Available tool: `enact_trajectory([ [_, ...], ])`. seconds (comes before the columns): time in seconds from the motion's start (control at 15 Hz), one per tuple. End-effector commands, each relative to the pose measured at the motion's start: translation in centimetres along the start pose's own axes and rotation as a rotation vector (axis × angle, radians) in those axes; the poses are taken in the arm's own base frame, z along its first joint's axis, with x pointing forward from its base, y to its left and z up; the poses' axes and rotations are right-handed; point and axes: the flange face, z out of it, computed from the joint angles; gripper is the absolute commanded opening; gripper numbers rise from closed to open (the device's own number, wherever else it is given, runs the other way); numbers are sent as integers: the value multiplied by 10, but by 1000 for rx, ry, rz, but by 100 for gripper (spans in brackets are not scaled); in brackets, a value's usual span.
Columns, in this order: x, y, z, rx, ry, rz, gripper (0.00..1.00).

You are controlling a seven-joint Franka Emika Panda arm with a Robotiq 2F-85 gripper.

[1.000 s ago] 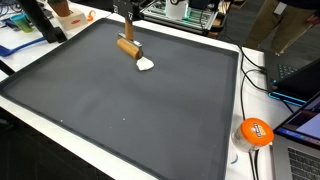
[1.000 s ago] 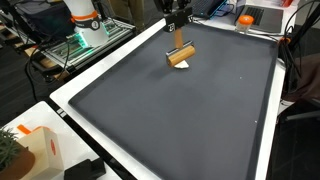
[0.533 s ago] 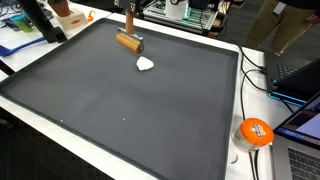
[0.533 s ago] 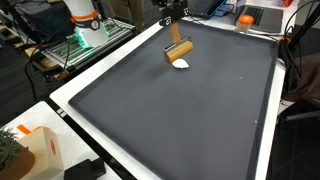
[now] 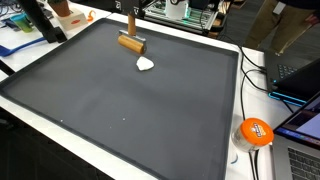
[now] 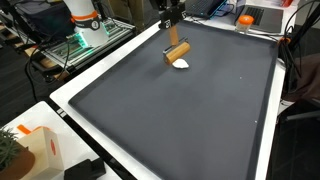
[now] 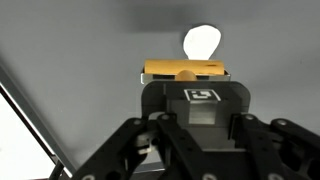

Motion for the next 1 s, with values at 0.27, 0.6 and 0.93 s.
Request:
enact_trajectory([
  [0.27,-35,19,-6,117,123,-78,22],
  [0.6,-46,47,1,177,140,-118,22],
  [0.93,-44,79,-2,304,143,-193,22],
])
